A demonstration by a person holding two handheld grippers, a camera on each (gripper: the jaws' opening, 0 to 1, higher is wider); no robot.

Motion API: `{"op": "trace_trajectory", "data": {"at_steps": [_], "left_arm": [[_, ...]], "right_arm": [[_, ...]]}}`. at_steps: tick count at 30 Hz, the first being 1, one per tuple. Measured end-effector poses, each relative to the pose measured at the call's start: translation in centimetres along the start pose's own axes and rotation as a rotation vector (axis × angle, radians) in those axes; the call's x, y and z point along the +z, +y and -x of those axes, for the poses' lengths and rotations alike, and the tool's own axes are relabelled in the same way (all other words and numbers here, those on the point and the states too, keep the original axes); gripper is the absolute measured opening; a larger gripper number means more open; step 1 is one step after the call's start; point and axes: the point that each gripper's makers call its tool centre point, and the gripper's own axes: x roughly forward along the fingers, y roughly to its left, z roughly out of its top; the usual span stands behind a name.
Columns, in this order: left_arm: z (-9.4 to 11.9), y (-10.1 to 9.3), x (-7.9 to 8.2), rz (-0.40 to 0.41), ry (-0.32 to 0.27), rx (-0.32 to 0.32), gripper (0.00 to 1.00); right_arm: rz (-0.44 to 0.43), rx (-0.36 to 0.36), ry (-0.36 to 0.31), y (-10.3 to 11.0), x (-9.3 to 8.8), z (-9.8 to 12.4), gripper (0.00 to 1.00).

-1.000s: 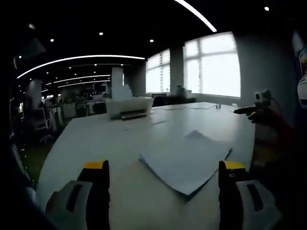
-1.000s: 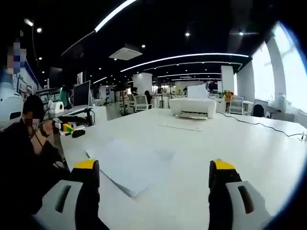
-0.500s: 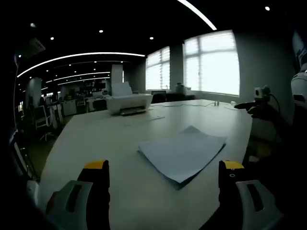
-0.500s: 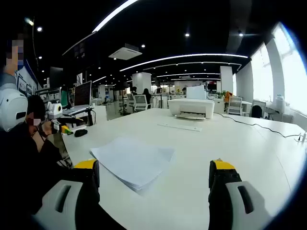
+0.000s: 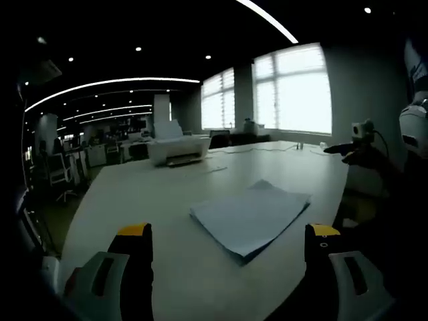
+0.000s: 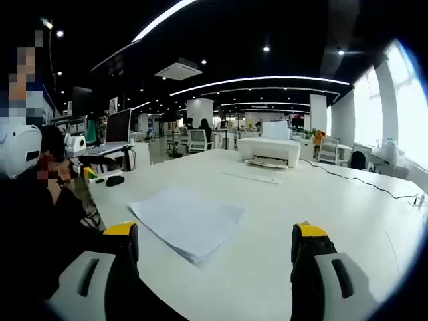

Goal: Organize the stack of printing papers by aligning and flattening the scattered papers on the table

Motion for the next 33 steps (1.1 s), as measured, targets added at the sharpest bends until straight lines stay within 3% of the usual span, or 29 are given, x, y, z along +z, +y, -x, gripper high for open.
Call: {"op": "trace_trajectory", "data": {"at_steps": [14, 33], "left_arm": [[0.44, -0.59, 0.32, 0.0, -0.011, -0.008, 0.97], [0.62, -0.79, 0.12, -0.018, 0.003, -0.008, 0.97]], "right_arm": [[-0.005, 0.003, 0.015, -0.03, -0.6, 0.11, 0.9], [-0.002, 0.012, -0.003, 0.49, 0.01, 0.19, 0.9]]}}
